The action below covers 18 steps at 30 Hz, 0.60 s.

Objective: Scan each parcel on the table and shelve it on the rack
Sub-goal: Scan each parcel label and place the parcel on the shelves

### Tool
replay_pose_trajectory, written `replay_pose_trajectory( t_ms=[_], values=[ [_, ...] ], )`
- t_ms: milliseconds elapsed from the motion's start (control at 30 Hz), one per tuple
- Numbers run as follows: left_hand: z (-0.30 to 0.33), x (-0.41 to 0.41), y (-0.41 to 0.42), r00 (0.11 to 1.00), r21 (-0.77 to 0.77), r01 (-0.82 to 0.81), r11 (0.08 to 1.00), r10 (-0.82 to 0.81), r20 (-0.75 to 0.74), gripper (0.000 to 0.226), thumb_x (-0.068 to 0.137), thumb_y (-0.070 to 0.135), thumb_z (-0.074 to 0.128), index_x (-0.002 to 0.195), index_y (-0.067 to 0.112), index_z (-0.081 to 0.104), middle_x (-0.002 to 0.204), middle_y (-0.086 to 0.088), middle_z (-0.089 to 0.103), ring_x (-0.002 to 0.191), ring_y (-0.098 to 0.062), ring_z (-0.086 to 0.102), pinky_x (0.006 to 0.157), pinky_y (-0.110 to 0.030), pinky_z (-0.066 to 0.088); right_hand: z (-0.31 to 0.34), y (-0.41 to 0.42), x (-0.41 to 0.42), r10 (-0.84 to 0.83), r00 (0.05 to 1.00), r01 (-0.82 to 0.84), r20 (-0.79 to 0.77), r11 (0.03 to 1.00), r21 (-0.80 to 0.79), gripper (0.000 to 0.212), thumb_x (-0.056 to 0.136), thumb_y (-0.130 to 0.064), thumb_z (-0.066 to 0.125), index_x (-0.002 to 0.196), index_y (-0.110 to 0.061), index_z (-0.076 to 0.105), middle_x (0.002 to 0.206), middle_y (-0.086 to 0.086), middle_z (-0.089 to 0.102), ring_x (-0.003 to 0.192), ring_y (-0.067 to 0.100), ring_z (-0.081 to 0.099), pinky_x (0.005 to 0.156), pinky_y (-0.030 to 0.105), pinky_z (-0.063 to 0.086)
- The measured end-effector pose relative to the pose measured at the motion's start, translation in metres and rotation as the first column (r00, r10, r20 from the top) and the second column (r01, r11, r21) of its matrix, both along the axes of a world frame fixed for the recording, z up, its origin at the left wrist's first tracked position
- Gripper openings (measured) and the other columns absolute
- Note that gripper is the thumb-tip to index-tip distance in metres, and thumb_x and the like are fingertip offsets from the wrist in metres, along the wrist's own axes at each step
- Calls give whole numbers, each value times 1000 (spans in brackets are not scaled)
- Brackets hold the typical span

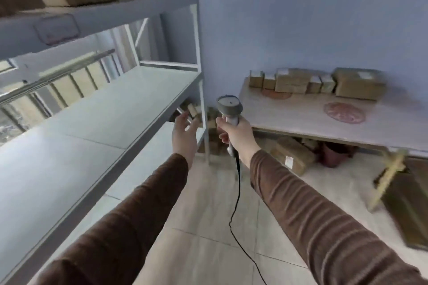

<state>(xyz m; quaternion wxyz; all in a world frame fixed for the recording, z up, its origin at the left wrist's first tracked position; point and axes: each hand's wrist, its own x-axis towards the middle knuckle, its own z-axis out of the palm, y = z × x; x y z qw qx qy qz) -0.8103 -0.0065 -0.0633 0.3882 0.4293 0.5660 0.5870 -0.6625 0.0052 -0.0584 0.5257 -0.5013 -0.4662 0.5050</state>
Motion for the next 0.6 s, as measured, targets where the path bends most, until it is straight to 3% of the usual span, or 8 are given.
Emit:
replay_pose_trajectory(
  t_ms=[200, 333, 467, 600],
  values=[
    [-7, 189, 89, 976, -20, 219, 975, -219, 9, 49, 103, 21, 60, 149, 11, 48, 144, -4, 59, 126, -15, 59, 108, -30, 48, -6, 55, 193, -201, 979, 201, 28, 979, 21, 11, 93, -27, 75, 95, -23, 66, 83, 0, 71, 55, 10, 62, 55, 25, 50],
    [-8, 302, 137, 949, -17, 317, 948, -317, 2, 51, 103, 21, 60, 151, 11, 45, 153, -4, 51, 140, -19, 49, 113, -30, 38, -3, 90, 306, -323, 944, 321, 74, 946, 34, 13, 95, -28, 74, 100, -19, 66, 83, 2, 69, 56, 12, 62, 54, 27, 49],
    [-12, 385, 168, 920, -37, 390, 920, -391, -14, 54, 103, 24, 60, 154, 13, 43, 154, -4, 50, 140, -18, 48, 105, -27, 36, -6, 114, 389, -403, 910, 403, 95, 915, 20, 29, 95, -29, 73, 114, -8, 68, 88, 4, 70, 55, 10, 62, 52, 23, 48],
    [-16, 451, 204, 895, -55, 446, 893, -447, -10, 52, 104, 24, 59, 152, 14, 44, 151, -2, 52, 132, -13, 50, 102, -26, 36, -11, 137, 452, -468, 882, 469, 64, 883, 0, 19, 94, -29, 74, 105, -13, 70, 89, 7, 72, 54, 10, 61, 55, 26, 49]
  ],
)
